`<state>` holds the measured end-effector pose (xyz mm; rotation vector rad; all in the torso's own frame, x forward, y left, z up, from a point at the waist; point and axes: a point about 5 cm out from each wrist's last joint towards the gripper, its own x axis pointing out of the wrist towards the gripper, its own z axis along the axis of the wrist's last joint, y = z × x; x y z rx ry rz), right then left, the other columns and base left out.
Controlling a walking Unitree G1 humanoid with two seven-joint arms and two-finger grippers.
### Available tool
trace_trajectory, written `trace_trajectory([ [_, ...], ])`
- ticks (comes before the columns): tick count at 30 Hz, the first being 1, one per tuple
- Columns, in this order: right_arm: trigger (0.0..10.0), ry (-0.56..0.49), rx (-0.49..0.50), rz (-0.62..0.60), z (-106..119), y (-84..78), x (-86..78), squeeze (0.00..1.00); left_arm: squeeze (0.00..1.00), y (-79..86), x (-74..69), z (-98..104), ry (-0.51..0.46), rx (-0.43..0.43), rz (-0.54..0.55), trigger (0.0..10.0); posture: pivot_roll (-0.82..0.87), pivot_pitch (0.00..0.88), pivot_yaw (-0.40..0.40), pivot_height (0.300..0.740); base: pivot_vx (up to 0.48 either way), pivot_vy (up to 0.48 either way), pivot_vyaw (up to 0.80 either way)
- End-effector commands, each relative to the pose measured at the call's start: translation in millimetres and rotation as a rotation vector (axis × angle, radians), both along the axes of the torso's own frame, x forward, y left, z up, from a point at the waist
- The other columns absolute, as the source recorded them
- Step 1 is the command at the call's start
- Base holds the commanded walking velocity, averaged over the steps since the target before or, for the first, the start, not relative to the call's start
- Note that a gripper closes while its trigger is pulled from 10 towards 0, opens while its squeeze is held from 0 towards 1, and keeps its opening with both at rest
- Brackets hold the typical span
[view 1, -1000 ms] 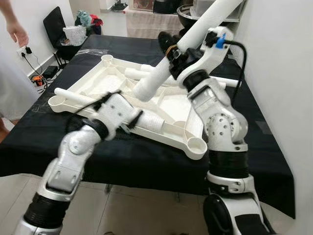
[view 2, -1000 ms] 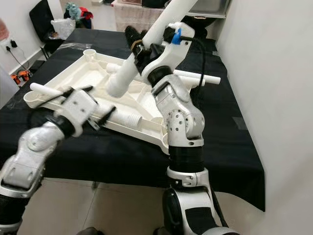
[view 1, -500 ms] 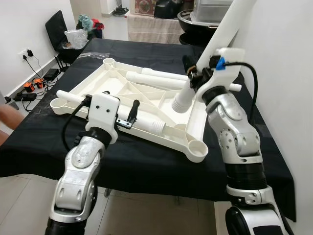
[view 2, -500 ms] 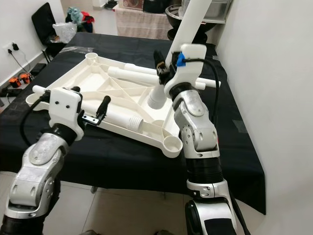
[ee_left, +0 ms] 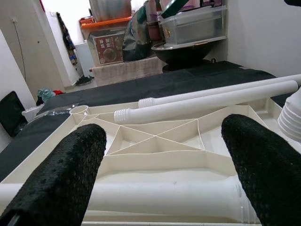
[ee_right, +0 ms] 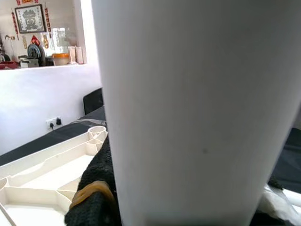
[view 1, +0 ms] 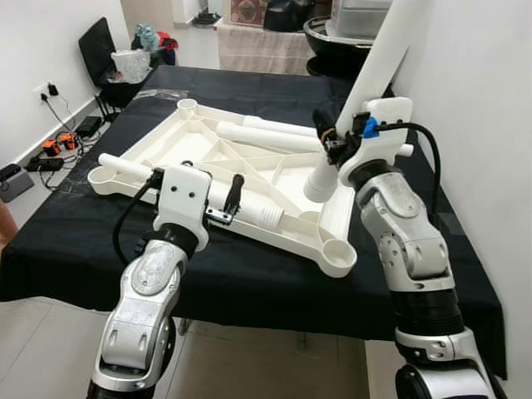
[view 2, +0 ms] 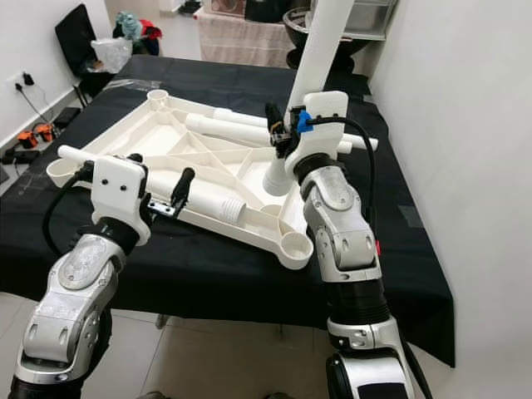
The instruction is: Building children table
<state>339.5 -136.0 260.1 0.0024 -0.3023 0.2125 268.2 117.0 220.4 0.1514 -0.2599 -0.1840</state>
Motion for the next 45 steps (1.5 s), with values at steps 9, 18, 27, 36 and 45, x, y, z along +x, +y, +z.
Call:
trace_trajectory([
  [9,10.0,-0.079,-0.007,0.026,20.3,0.9,3.6,0.0,0.0,0.6,1.0,-2.0,0.021,-0.033,0.033,10.0,0.03,0.037,-0.06,0.74,0.0,-0.254,0.0],
  [18,10.0,-0.084,0.026,0.205,18.2,6.3,-5.7,0.0,0.0,-8.0,4.8,-6.8,0.055,-0.14,0.055,10.0,0.03,0.049,-0.048,0.74,0.0,0.0,0.0],
  [27,10.0,-0.064,0.011,0.241,13.0,9.0,-7.2,0.0,0.0,-5.0,16.0,-11.5,0.071,-0.163,0.071,10.0,0.04,0.079,-0.025,0.74,0.0,0.0,0.0],
  [36,10.0,-0.073,0.028,0.226,14.0,8.3,-7.5,0.0,0.0,3.2,20.0,-11.5,0.083,-0.18,0.086,10.0,0.04,0.101,-0.009,0.74,0.0,0.324,0.0],
  [45,10.0,-0.085,0.001,0.187,17.4,1.7,-10.7,0.0,0.0,8.4,33.9,-7.7,0.087,-0.213,0.079,10.0,0.03,0.112,0.014,0.74,0.0,0.107,0.0],
])
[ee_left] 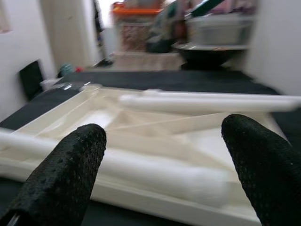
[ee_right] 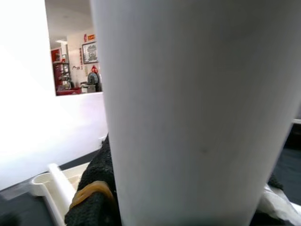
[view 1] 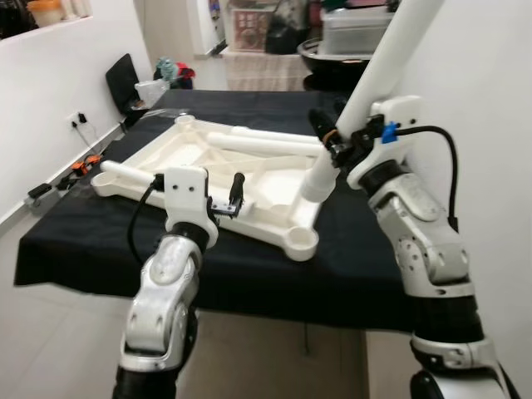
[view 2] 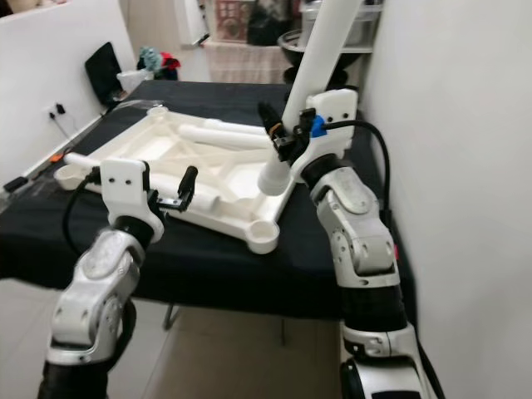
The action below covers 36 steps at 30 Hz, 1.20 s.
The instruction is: Building children table
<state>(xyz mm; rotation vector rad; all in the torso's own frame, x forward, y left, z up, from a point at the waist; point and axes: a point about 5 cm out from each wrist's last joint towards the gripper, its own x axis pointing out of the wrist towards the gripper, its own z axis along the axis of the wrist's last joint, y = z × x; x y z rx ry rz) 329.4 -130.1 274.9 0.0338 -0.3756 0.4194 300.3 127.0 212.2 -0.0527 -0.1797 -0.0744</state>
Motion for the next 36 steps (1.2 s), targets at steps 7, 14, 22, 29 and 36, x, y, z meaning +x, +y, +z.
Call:
trace_trajectory([
  [7,10.0,-0.003,-0.03,-0.084,-1.3,-12.0,3.3,0.0,0.0,-4.9,15.0,16.1,-0.054,-0.018,-0.01,10.0,0.03,0.107,0.022,0.74,0.0,0.0,0.0],
  [14,10.0,-0.012,-0.06,-0.199,4.4,-31.0,15.8,0.0,0.0,-5.5,14.8,22.0,-0.071,-0.018,-0.031,10.0,0.05,0.121,0.0,0.74,0.0,0.0,0.0],
  [22,10.0,-0.005,-0.031,-0.118,9.9,-31.8,28.8,0.0,0.0,-11.0,8.6,15.8,-0.059,-0.005,-0.078,10.0,0.04,0.14,-0.007,0.74,0.0,0.0,0.0],
  [29,10.0,0.085,-0.055,0.104,21.0,-30.7,61.6,0.0,0.0,-23.7,-3.3,18.8,-0.055,-0.006,-0.232,10.0,0.06,0.197,-0.035,0.74,0.0,0.0,0.0],
  [36,10.0,0.087,-0.129,0.479,28.9,-24.3,59.0,0.0,0.0,-21.0,-18.4,20.3,-0.045,-0.003,-0.26,10.0,0.07,0.249,-0.046,0.74,0.0,0.0,0.0],
])
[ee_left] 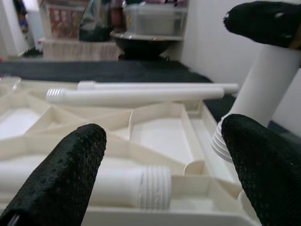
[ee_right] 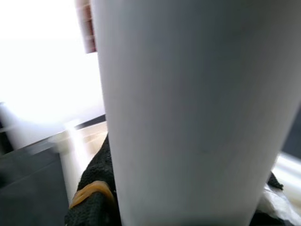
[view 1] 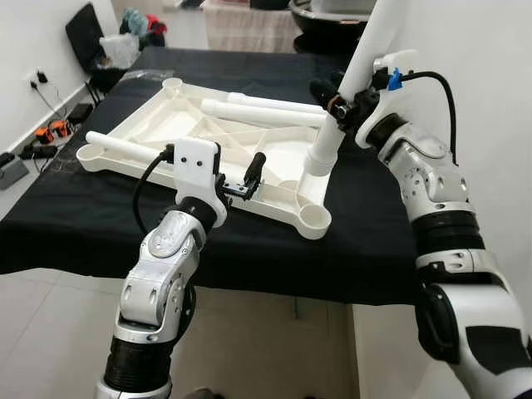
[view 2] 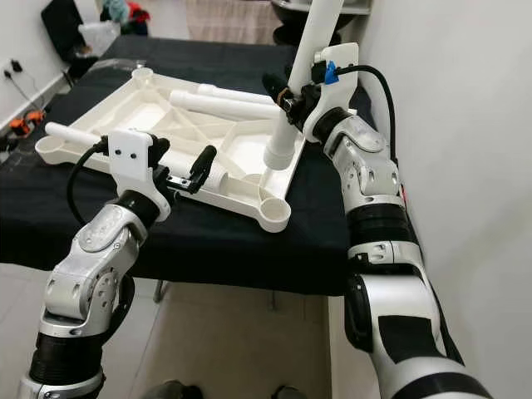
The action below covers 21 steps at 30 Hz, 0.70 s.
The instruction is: Building children table
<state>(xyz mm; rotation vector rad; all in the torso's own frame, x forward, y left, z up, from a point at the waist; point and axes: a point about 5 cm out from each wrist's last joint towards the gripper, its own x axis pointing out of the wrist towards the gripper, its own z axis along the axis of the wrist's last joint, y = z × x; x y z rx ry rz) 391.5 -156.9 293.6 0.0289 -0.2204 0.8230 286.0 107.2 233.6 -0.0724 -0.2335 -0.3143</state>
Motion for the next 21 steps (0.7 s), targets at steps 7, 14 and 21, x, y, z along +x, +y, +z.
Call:
trace_trajectory([
  [7,10.0,-0.064,-0.061,0.226,9.7,-8.3,-12.4,0.0,0.0,-1.3,-14.7,-6.3,0.038,0.009,-0.033,10.0,0.08,0.238,-0.055,0.74,0.0,0.0,0.0],
  [14,10.0,-0.042,-0.097,0.403,4.4,-25.0,-23.6,0.0,0.0,-3.3,-27.4,-13.1,0.075,0.016,-0.061,10.0,0.08,0.218,-0.038,0.74,0.0,0.0,0.0],
  [21,10.0,-0.006,-0.205,0.524,-9.5,-33.9,-36.2,0.0,0.0,-1.3,-50.7,-22.6,0.128,0.013,-0.076,10.0,0.07,0.209,-0.028,0.74,0.0,0.0,0.0],
])
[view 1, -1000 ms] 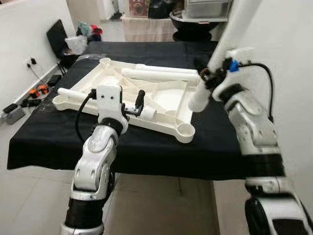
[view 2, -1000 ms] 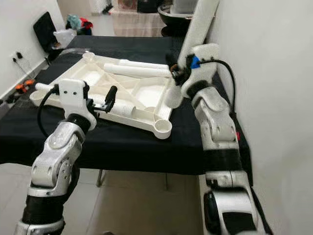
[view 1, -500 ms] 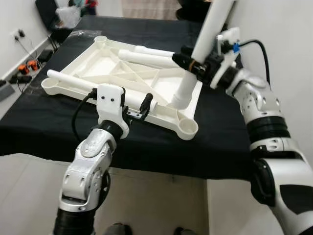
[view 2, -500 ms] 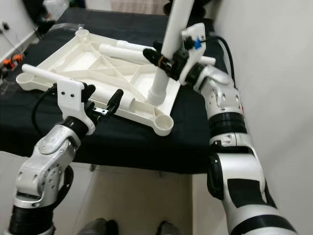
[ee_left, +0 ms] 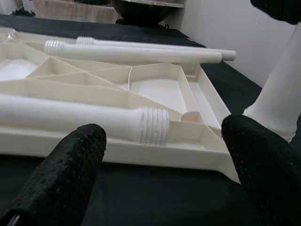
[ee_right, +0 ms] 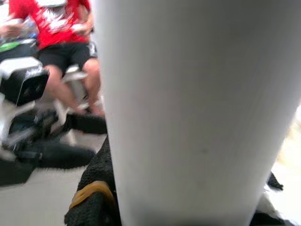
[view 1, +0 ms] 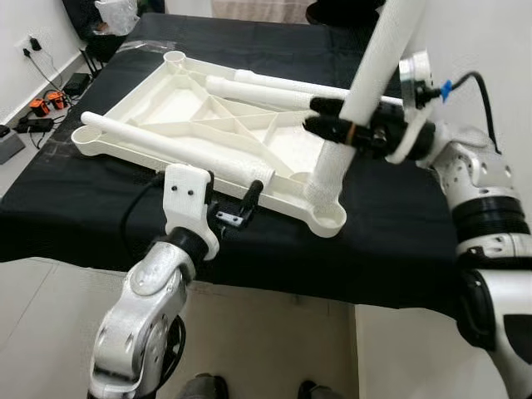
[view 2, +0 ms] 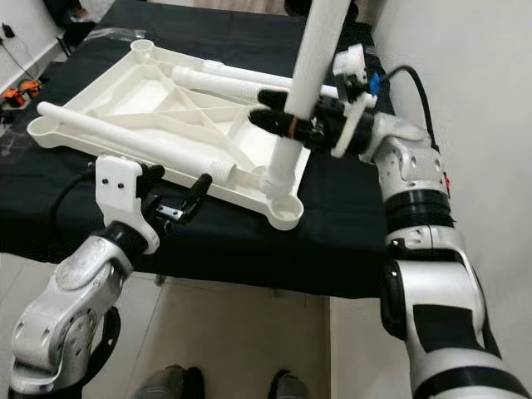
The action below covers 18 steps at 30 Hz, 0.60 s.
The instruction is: Building children table
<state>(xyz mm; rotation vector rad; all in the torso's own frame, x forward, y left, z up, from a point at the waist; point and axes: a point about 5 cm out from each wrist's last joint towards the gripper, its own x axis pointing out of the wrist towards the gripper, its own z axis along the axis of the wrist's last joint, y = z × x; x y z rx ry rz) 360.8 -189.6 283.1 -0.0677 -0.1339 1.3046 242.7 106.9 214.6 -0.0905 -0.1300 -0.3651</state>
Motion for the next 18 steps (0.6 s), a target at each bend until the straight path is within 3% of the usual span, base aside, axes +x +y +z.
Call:
trace_trajectory([
  [1,10.0,-0.023,-0.04,0.055,-3.1,1.6,-5.5,0.0,0.0,-1.2,-12.6,-7.3,0.04,0.016,-0.028,10.0,0.07,0.209,-0.028,0.74,0.0,0.0,0.0],
  [6,10.0,-0.012,-0.077,0.107,-16.8,15.7,-9.5,0.0,0.0,-3.7,-23.6,-12.9,0.073,0.024,-0.049,10.0,0.06,0.219,-0.02,0.74,0.0,0.0,0.0],
  [10,10.0,-0.065,-0.075,0.102,-6.7,16.8,-7.6,0.0,0.0,-11.8,-38.5,-15.9,0.096,0.037,-0.092,10.0,0.07,0.234,-0.028,0.74,0.0,0.0,0.0],
  [18,10.0,-0.129,-0.06,0.055,13.8,10.0,-2.5,0.0,0.0,-14.4,-37.0,-10.0,0.088,0.017,-0.078,10.0,0.07,0.24,-0.03,0.74,0.0,0.0,0.0],
])
